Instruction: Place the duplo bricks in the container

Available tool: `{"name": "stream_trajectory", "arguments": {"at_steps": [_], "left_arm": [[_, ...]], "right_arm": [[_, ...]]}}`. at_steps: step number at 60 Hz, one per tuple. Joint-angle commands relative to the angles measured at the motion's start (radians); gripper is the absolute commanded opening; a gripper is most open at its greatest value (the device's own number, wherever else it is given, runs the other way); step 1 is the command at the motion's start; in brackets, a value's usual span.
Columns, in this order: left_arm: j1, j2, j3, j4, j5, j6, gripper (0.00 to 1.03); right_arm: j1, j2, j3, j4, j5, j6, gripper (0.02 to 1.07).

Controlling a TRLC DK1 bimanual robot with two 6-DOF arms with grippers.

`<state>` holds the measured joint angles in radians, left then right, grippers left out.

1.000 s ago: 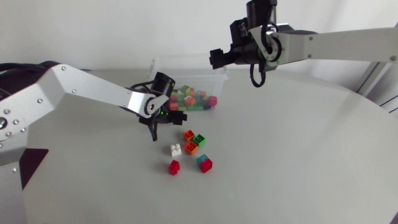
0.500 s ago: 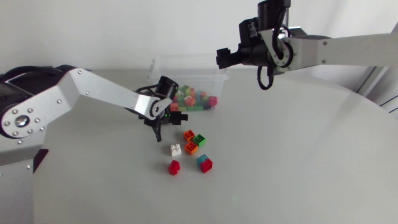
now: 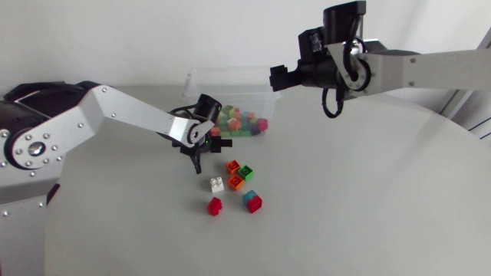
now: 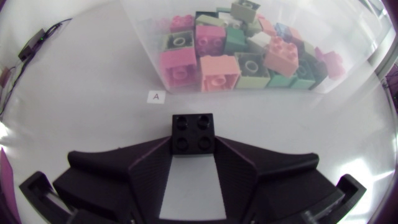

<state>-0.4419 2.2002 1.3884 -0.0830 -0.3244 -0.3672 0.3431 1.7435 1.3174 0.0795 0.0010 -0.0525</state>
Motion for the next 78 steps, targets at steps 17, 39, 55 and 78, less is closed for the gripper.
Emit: {"name": "stream_trajectory", "arguments": {"at_steps": [17,39,55,78], "left_arm": [[-0.021,-0.097,-0.052,-0.035,-0.013,0.022,0.34],[-0.014,-0.404,-0.154,-0.146,0.042,0.203,0.34],[-0.047,-0.514,-0.083,-0.202,0.123,0.315,0.34],[-0.008,-0.410,0.173,-0.320,0.317,0.442,0.34]], "right_arm": [[0.010,-0.196,-0.179,-0.155,-0.119,-0.063,1.03],[0.154,-0.168,-0.216,-0.382,-0.150,-0.141,1.03],[0.204,0.021,-0.161,-0.457,-0.148,-0.195,1.02],[0.220,0.228,-0.015,-0.503,-0.134,-0.224,0.99]]}}
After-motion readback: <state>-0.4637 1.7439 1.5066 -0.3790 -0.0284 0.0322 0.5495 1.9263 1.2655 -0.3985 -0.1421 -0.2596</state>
